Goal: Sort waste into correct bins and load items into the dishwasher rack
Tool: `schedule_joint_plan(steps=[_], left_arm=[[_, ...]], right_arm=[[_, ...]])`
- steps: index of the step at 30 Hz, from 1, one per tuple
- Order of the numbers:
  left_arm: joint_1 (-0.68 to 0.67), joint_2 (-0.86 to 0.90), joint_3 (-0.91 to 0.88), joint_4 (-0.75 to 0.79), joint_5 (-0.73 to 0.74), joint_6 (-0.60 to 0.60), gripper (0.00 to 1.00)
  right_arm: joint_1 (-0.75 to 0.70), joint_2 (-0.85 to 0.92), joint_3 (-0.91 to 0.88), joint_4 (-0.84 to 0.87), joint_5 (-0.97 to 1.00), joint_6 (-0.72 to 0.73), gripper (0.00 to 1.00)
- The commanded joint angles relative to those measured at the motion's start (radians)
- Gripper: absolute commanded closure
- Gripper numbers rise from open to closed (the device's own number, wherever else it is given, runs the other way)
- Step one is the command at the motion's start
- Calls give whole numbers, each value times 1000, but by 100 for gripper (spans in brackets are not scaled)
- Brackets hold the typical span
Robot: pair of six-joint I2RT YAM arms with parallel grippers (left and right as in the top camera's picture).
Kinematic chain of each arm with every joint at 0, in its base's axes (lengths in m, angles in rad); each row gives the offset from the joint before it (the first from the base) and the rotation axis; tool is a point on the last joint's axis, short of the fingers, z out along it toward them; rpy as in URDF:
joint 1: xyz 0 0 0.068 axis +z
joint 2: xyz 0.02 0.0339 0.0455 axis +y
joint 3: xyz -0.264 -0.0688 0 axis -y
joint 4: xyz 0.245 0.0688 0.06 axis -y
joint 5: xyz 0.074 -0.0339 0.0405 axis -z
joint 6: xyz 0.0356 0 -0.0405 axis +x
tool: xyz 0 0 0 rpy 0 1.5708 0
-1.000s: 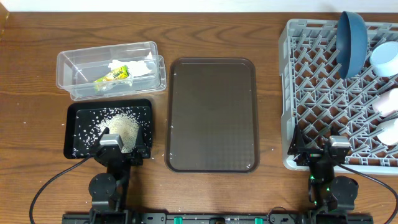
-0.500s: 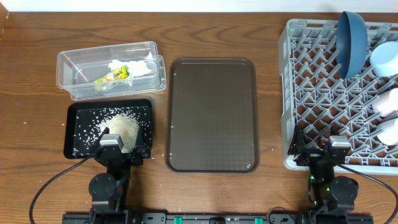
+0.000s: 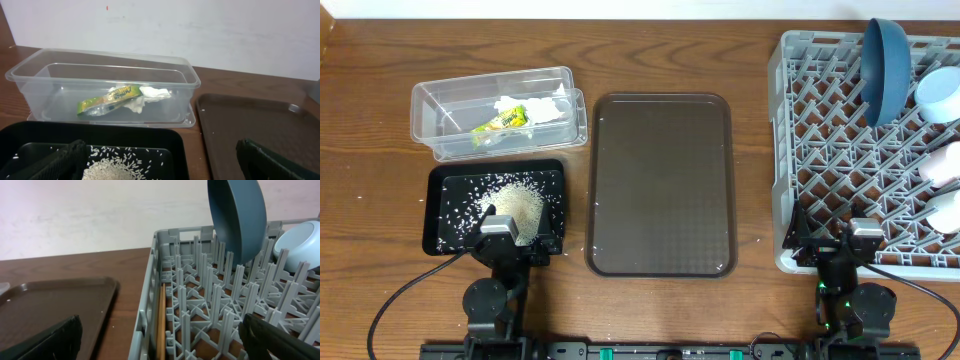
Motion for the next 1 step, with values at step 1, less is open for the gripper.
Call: schedule_joint_plan(steps=[1], left_arm=[[8,-6,-28,-16,-9,13,3]], right_arm=[[13,-3,-2,-3,-1,-7,1]])
